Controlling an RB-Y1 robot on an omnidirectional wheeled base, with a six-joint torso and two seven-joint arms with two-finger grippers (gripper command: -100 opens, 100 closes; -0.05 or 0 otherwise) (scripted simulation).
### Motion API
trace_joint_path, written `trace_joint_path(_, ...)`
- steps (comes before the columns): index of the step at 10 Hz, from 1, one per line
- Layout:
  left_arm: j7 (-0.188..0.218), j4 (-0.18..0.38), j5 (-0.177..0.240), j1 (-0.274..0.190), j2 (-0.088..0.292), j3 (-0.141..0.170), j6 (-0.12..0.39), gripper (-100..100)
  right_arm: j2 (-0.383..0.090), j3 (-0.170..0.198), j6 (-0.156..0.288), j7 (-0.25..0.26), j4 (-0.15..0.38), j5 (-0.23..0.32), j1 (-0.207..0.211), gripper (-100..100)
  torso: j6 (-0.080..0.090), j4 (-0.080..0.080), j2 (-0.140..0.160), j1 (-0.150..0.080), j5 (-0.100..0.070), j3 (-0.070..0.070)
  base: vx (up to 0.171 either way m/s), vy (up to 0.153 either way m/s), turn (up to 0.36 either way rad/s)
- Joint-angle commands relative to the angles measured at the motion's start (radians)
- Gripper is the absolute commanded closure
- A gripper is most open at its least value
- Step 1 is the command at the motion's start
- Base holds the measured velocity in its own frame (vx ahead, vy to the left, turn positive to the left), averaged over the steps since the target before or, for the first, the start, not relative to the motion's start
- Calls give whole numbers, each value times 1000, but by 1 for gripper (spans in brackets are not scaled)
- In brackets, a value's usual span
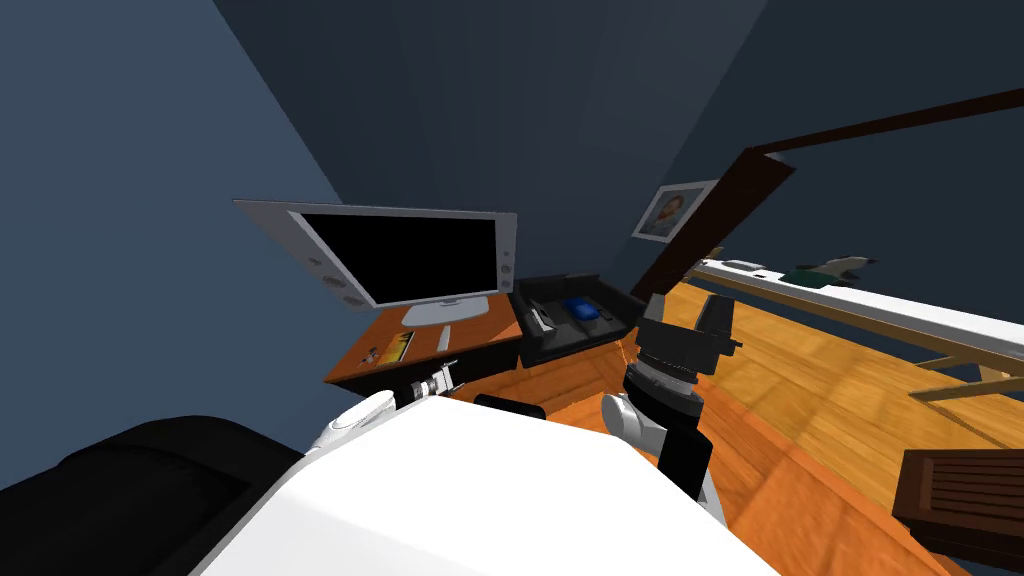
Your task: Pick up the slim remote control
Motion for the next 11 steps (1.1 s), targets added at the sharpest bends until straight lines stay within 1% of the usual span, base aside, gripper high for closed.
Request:
trace_joint_path(1, -32, 35, -17, -1, 21, -13, 1, -100, 0, 0, 0, 0, 0, 0, 0, 0, 0, 0, 0, 0, 0, 0, 2, 32, -233)
trace_joint_path(2, -71, 76, -54, -15, 52, -50, 4, -100, 0, 0, 0, 0, 0, 0, 0, 0, -1, 0, 0, 1, 0, 0, 11, 45, -315)
trace_joint_path(3, -104, 120, -83, -30, 80, -77, 6, -100, 0, 0, 0, 0, 0, 0, 0, 0, 0, 0, -1, 2, 0, 0, 10, 73, -453)
trace_joint_path(4, -129, 152, -90, -30, 82, -87, 6, -100, 0, 0, 0, 0, 0, 0, 0, 0, 0, 0, -1, 4, 1, 0, 16, 64, -291)
trace_joint_path(5, -164, 191, -123, -46, 110, -124, 8, -100, 0, 0, 0, 0, 0, 0, 0, 0, -1, 0, -1, 3, 1, -1, 35, 57, -368)
trace_joint_path(6, -175, 199, -123, -46, 110, -124, 8, -100, 0, 0, 0, 0, 0, 0, 0, 0, -1, 0, -2, 3, 1, -1, 28, 53, -201)
trace_joint_path(7, -175, 209, -123, -46, 110, -124, 8, -100, 0, 0, 0, 0, 0, 0, 0, 0, -1, -1, -2, 2, 1, -1, 11, 23, -7)
trace_joint_path(8, -218, 251, -155, -63, 137, -162, 10, -100, 0, 0, 0, 0, 0, 0, 0, 0, -2, 0, -2, 1, 0, -1, 20, 31, -294)
trace_joint_path(9, -248, 292, -184, -82, 162, -189, 11, -100, 0, 0, 0, 0, 0, 0, 0, 0, -1, 0, -2, 1, 0, -1, 32, 78, -435)
trace_joint_path(10, -258, 320, -184, -82, 162, -199, 11, -100, 0, 0, 0, 0, 0, 0, 0, 0, -1, -1, -3, 4, 1, -2, 33, 82, -352)
trace_joint_path(11, -258, 320, -184, -82, 162, -199, 11, -100, 0, 0, 0, 0, 0, 0, 0, 0, -1, -1, -3, 4, 1, -2, 15, 49, -57)
